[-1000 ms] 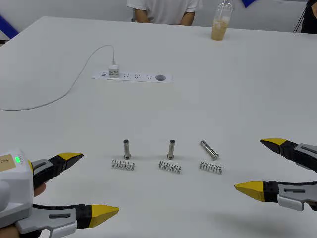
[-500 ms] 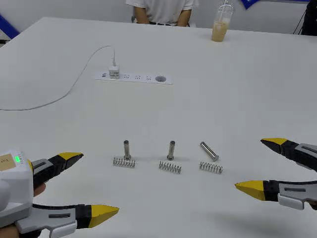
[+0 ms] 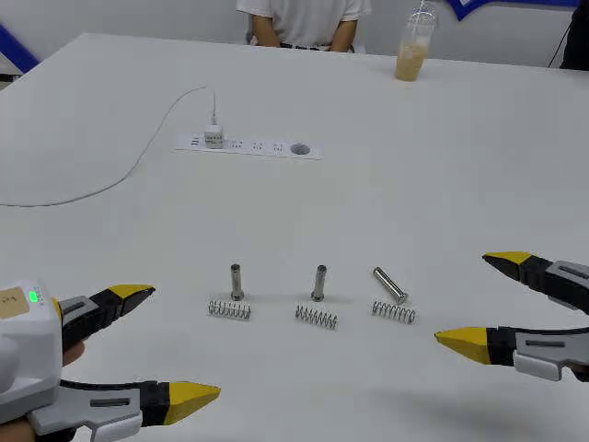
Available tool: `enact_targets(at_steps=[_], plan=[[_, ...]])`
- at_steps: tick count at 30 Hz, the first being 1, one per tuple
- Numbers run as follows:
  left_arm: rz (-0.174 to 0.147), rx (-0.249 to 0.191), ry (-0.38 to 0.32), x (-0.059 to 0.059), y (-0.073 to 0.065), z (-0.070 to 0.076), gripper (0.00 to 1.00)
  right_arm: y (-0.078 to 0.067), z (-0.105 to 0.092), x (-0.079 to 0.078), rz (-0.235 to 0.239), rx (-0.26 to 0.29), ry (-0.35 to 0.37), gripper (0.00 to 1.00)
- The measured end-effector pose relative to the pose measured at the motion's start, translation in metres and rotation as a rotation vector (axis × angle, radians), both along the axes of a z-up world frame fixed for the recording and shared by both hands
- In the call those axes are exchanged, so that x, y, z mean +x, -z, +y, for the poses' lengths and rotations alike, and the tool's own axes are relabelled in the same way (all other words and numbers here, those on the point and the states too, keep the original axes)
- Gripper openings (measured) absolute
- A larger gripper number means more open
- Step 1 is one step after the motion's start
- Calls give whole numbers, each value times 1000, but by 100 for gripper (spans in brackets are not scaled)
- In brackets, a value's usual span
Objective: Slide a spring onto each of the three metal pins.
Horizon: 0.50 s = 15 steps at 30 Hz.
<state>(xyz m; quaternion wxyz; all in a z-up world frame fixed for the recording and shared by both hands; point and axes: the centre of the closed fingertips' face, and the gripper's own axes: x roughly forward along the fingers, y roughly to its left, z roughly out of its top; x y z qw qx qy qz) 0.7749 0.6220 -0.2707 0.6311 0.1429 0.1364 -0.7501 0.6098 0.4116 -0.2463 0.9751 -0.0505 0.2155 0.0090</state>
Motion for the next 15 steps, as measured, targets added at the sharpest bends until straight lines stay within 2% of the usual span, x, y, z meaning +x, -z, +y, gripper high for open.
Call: enact_targets(at_steps=[11, 15], plan=[[0, 2, -4, 0, 1, 0, 88, -3, -7, 18, 10, -1, -2, 74], [0, 1, -6, 0, 0, 0, 88, -2, -14, 29, 18, 25, 16, 70]])
